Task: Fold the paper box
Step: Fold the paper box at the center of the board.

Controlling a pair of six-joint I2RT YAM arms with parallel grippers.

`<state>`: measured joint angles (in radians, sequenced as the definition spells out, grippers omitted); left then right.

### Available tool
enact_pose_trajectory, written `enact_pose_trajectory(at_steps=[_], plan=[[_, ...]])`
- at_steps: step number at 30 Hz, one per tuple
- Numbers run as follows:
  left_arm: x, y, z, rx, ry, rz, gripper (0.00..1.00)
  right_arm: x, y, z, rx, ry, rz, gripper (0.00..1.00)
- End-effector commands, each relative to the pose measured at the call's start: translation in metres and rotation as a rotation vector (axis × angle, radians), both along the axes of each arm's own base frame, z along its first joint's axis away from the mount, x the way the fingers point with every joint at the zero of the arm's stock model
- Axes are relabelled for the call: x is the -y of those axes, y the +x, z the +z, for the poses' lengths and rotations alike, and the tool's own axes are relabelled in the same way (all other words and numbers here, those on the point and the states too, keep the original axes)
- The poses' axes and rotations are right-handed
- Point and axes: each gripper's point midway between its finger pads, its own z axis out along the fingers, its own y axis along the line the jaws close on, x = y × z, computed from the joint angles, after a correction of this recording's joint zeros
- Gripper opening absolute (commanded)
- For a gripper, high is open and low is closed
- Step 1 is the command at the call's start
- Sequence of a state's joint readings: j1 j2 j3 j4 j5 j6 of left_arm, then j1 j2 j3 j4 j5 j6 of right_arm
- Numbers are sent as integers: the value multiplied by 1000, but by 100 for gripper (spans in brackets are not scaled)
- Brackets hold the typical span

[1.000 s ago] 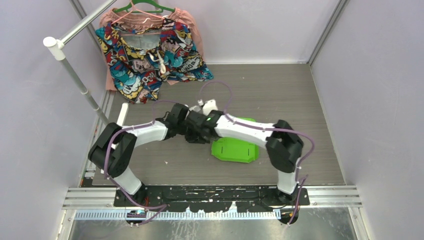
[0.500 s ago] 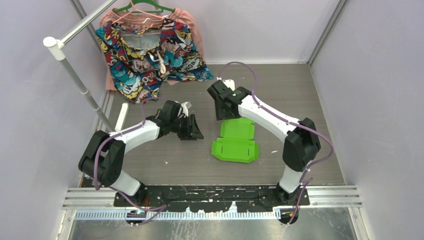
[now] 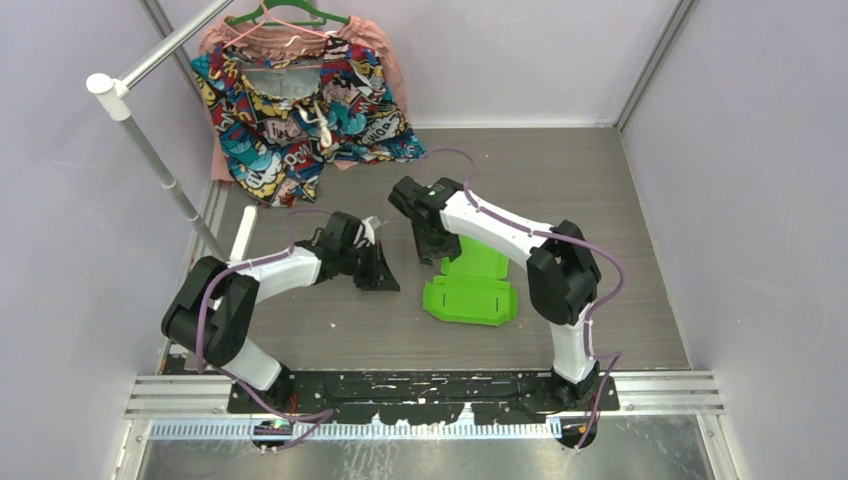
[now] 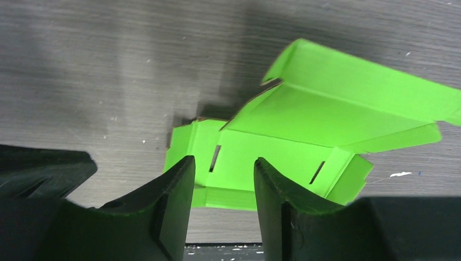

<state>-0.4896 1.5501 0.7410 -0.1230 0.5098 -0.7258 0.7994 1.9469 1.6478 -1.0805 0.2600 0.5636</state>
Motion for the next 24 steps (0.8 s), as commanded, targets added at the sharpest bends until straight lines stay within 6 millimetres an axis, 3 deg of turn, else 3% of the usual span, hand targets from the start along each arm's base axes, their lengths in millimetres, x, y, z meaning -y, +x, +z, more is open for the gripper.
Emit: enact_pose_trajectory(at_steps=[1, 6, 15, 24], plan=[[7, 6, 8, 34, -50, -10, 2, -18, -4, 10, 16, -4, 0, 51], [8, 4, 7, 34, -62, -14, 2, -20, -3, 4, 23, -123, 15, 54], [9, 1, 7, 34, -79, -28, 2, -5, 14, -2, 75, -316, 5, 57], [10, 1, 6, 33, -78, -38, 1, -5, 11, -23, 35, -351, 25, 56]])
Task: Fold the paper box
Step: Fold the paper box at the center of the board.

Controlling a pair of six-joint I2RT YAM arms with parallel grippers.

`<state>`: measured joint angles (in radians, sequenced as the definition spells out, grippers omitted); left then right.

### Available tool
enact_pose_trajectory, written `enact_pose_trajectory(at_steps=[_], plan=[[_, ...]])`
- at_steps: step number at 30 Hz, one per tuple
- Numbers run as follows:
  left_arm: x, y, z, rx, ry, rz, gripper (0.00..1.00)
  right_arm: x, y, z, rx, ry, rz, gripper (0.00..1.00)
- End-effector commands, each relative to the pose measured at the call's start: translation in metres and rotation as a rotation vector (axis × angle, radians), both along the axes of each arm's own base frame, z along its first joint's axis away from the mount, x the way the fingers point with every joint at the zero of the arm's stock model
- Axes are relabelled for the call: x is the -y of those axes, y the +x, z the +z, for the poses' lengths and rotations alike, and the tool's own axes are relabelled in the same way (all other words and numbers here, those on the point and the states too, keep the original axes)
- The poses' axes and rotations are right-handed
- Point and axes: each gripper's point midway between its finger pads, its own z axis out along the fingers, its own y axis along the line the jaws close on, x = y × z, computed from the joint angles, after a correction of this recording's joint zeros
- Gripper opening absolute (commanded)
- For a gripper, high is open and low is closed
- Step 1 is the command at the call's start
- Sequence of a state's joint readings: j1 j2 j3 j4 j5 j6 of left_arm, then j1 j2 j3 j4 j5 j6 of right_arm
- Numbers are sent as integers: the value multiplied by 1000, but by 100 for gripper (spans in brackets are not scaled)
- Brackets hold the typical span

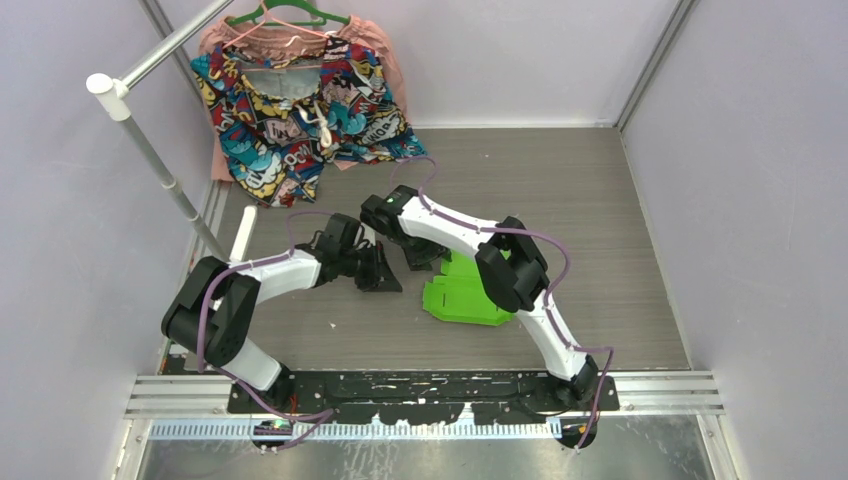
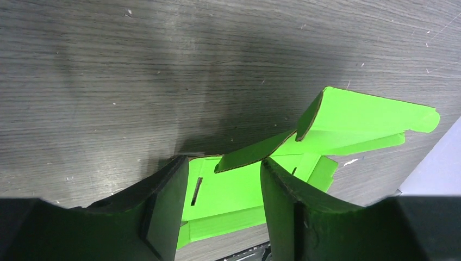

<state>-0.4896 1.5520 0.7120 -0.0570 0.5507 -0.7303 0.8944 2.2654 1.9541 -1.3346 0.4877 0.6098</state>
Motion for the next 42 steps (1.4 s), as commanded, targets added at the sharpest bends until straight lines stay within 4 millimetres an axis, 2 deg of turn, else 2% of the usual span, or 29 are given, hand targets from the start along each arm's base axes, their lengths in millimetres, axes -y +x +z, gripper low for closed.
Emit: enact_pose_trajectory(at_steps=[1, 10, 19, 29, 33, 34, 36, 42], plan=[[5, 4, 5, 21, -33, -19, 1, 3, 3, 7, 29, -17, -7, 56], [7, 6, 4, 17, -35, -21, 1, -4, -3, 0, 26, -32, 11, 56], [6, 5, 6, 18, -37, -21, 1, -3, -4, -7, 101, -150, 27, 56], [3, 2, 5, 21, -31, -19, 0, -9, -10, -7, 122, -124, 22, 55], [-18, 9, 9, 35, -39, 73, 0, -10, -17, -9, 126, -115, 23, 54], [-26, 17, 15, 59, -62, 114, 0, -10, -18, -10, 128, -110, 21, 53], [-36, 19, 21, 70, -70, 141, 1, -9, -19, -12, 131, -109, 20, 50], [-39, 17, 31, 79, -68, 140, 1, -9, -21, -10, 141, -104, 20, 44]])
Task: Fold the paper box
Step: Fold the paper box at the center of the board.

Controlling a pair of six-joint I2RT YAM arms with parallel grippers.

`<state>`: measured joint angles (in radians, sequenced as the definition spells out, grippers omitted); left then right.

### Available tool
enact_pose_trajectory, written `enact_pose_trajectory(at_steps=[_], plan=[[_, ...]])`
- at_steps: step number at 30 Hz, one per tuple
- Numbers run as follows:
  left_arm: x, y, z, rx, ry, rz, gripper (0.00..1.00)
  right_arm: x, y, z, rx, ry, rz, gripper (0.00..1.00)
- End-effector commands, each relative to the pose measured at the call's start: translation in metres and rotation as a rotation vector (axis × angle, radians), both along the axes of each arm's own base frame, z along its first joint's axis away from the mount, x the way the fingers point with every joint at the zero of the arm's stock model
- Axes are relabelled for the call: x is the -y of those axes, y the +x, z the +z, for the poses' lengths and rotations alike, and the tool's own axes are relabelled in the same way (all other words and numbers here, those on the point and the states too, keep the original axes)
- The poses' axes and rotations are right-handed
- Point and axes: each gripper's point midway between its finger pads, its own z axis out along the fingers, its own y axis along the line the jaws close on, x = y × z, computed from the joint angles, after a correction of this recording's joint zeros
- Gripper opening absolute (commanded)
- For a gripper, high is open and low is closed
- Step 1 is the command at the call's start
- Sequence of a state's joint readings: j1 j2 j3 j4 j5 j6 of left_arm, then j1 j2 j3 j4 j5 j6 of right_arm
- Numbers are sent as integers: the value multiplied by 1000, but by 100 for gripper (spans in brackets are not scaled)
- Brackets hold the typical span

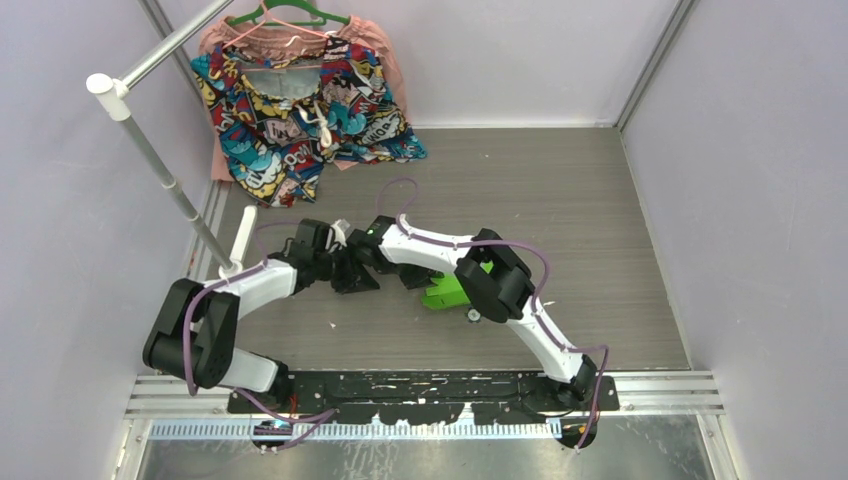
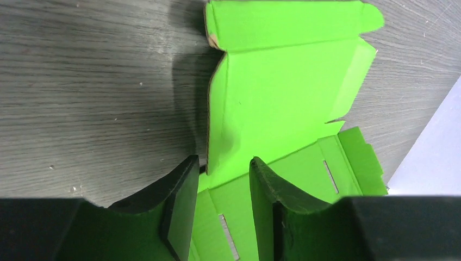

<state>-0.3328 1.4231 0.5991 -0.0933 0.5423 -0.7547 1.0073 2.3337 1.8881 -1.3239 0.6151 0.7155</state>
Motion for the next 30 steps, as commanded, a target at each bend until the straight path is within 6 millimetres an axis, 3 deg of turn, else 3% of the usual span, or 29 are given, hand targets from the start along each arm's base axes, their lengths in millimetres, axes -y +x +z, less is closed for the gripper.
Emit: enact_pose_trajectory(at_steps=[1, 3, 7, 14, 20, 24, 26, 28, 30], plan=[[12, 12, 32, 115, -64, -38, 1, -1, 3, 22, 71, 35, -12, 44], [12, 11, 30, 110, -63, -38, 1, 0, 2, 23, 73, 36, -12, 45], [11, 10, 28, 106, -60, -36, 1, -3, -2, 26, 78, 46, 6, 57], [10, 11, 31, 112, -55, -33, 1, 0, -19, 17, 147, 73, 12, 50], [7, 10, 34, 122, -43, -21, 0, -7, -21, 1, 270, 258, -22, 45], [7, 11, 41, 143, -55, -8, 0, -25, -13, 14, 337, 437, -4, 46], [6, 12, 46, 155, -49, 0, 1, -39, -10, 26, 355, 525, 26, 52], [5, 12, 55, 173, -48, 1, 11, -54, -7, 44, 371, 626, 66, 56], [4, 12, 64, 194, -47, 0, 27, -64, -6, 66, 388, 721, 96, 61]])
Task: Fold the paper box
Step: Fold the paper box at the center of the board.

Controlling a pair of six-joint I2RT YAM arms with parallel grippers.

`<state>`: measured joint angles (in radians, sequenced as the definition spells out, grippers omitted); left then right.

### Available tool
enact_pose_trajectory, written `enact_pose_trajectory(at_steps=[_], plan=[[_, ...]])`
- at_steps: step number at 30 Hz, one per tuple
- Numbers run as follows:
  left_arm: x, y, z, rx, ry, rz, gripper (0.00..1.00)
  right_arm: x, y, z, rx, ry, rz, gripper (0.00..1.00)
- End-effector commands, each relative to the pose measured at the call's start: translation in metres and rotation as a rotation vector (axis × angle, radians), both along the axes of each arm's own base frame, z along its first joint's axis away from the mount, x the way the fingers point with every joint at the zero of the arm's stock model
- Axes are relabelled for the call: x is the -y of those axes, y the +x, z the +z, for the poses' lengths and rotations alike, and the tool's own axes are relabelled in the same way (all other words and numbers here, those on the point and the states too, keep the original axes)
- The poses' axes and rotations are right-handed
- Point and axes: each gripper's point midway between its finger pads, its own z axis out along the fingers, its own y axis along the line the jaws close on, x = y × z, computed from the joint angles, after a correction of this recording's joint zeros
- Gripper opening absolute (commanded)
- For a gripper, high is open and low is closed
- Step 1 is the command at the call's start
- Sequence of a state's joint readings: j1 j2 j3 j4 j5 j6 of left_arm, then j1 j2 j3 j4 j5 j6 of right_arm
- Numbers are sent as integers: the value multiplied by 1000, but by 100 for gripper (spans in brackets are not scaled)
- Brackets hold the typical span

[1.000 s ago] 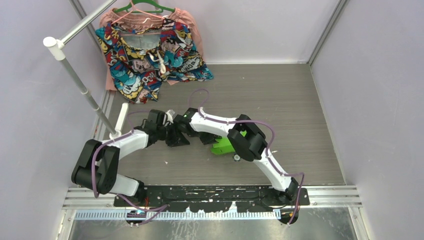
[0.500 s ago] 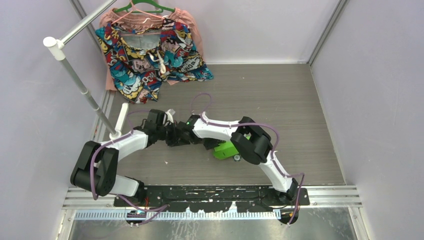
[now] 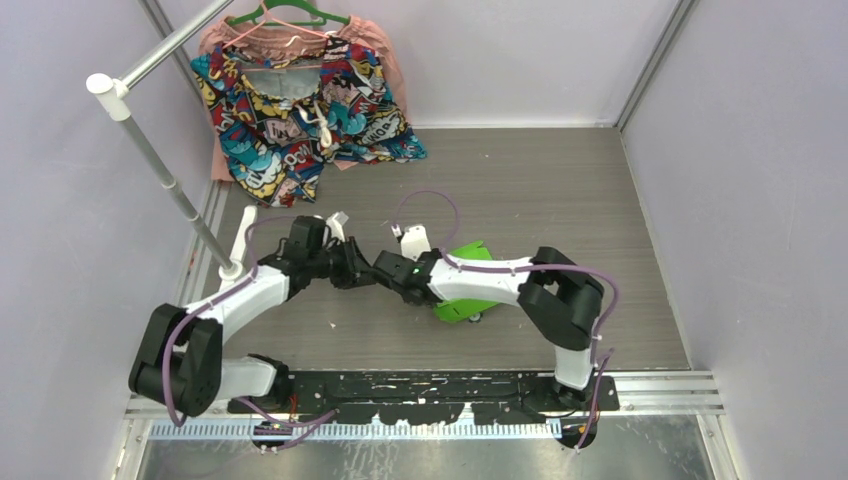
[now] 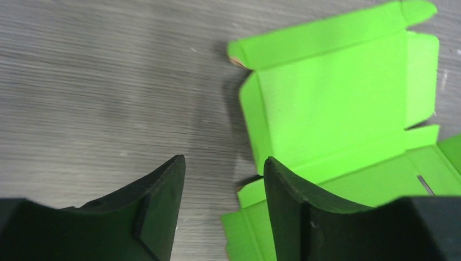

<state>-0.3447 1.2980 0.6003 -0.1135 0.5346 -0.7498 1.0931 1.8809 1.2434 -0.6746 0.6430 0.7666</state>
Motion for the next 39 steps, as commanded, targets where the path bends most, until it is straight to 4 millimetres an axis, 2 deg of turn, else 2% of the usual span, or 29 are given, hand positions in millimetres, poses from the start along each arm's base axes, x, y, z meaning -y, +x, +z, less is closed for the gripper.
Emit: enact_pose_trajectory(at_steps=[1, 4, 7, 8, 10, 15, 17, 20, 21, 22, 26, 30, 35, 39], plan=[[0, 10, 38, 97, -18, 12, 33, -54, 21, 72, 141, 335, 82, 65], [-3, 8, 52, 122, -8, 12, 42, -45, 24, 103, 192, 348, 75, 76], [-4, 7, 65, 141, -9, 15, 49, -25, 21, 122, 204, 321, 62, 74], [-4, 7, 69, 147, -11, 16, 50, -17, 18, 123, 190, 315, 49, 69], [-4, 6, 76, 155, -14, 16, 50, 4, 8, 119, 162, 300, 9, 54], [3, 2, 84, 160, -28, 6, 50, 42, -24, 86, 74, 321, -90, 50], [9, 0, 86, 165, -23, -8, 54, 53, -34, 73, 50, 333, -119, 49], [21, -4, 84, 164, 2, -32, 69, 69, -45, 58, 32, 330, -155, 48], [24, -5, 83, 160, 10, -37, 79, 73, -48, 54, 22, 326, -163, 47], [27, -5, 82, 158, 16, -44, 81, 77, -51, 49, 12, 321, -169, 47], [38, -5, 75, 147, 28, -66, 81, 86, -61, 31, -28, 301, -189, 47], [47, -5, 70, 140, 29, -81, 79, 83, -60, 19, -40, 267, -184, 47], [52, -5, 71, 140, 32, -90, 77, 71, -61, -3, -87, 277, -185, 47], [52, -4, 71, 142, 35, -90, 77, 57, -53, -1, -84, 276, -163, 46]])
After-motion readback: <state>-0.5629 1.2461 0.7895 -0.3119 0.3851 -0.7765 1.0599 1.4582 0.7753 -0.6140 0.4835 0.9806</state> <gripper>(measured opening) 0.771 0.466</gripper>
